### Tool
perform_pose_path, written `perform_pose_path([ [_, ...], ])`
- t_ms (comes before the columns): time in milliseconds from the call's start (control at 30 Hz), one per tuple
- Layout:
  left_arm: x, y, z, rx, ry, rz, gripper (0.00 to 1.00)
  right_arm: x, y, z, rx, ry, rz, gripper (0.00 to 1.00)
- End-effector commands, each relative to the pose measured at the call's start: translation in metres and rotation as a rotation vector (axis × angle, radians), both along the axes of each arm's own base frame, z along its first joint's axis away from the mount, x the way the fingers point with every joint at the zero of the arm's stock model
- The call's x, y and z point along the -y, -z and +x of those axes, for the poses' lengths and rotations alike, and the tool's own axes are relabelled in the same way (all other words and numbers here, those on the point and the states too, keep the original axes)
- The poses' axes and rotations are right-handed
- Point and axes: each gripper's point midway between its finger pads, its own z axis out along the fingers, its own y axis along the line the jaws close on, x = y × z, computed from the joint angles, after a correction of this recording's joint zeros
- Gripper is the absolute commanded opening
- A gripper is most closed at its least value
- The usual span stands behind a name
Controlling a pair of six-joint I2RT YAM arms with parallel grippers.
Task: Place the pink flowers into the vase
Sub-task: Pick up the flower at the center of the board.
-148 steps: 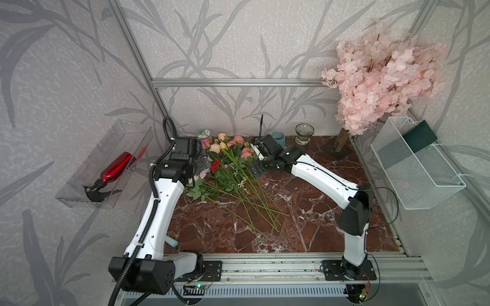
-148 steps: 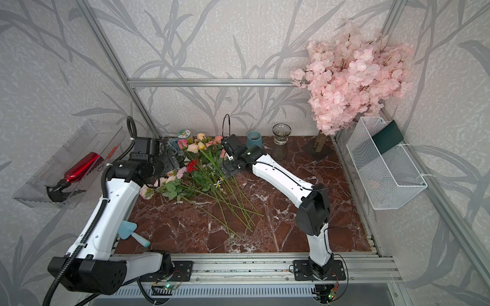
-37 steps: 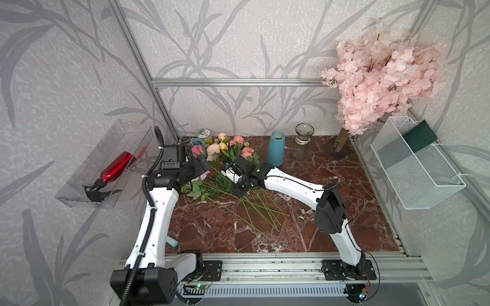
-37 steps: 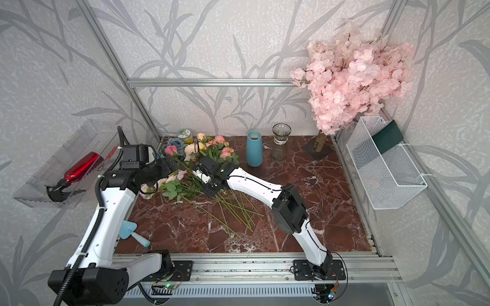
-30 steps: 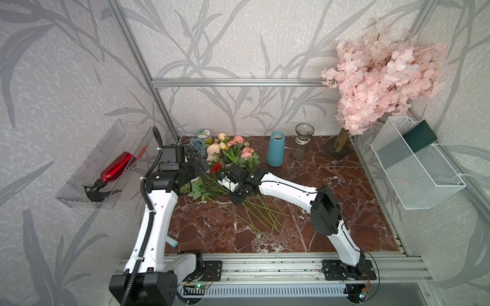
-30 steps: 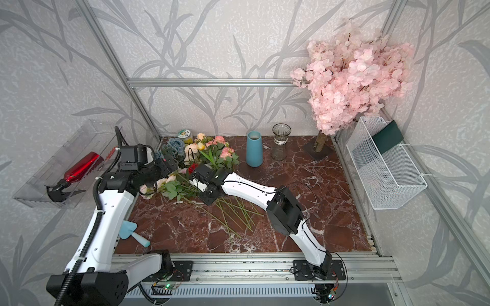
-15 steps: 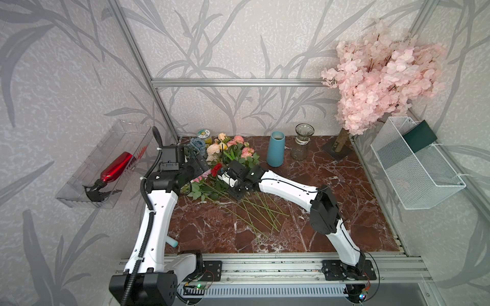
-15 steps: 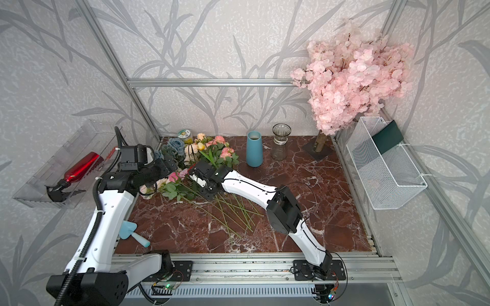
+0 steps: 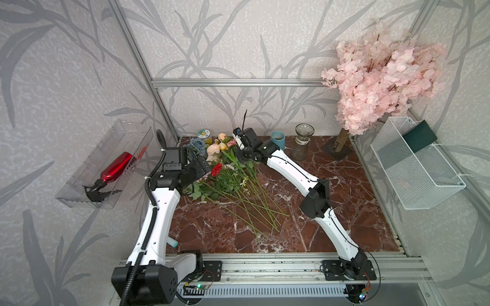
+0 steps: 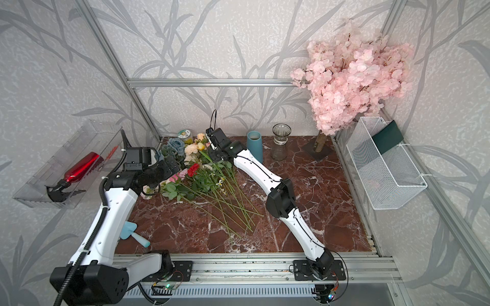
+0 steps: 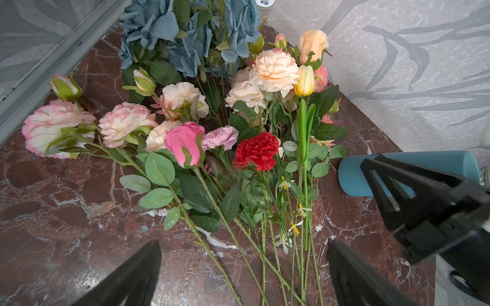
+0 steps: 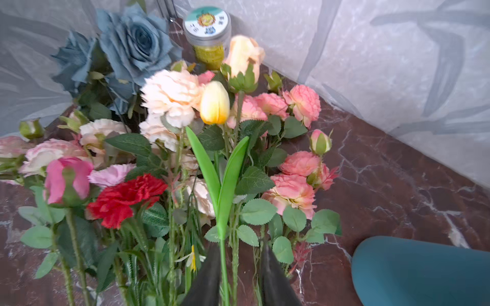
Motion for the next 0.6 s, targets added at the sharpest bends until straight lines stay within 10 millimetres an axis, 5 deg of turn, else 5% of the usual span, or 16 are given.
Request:
perform_pose_path([
  [0,-0.004,-0.001,0.005,0.005,-0.009,0.026,0.98,0.000,0.038,-0.012,-0.133,-0.054,-0.021,0.34],
  [567,-0.003,0.009,0.013,-0.017,-0.006,0.014,0.98,-0.002,0.089,-0.027,-0.246,-0.116,-0.055,0.29],
])
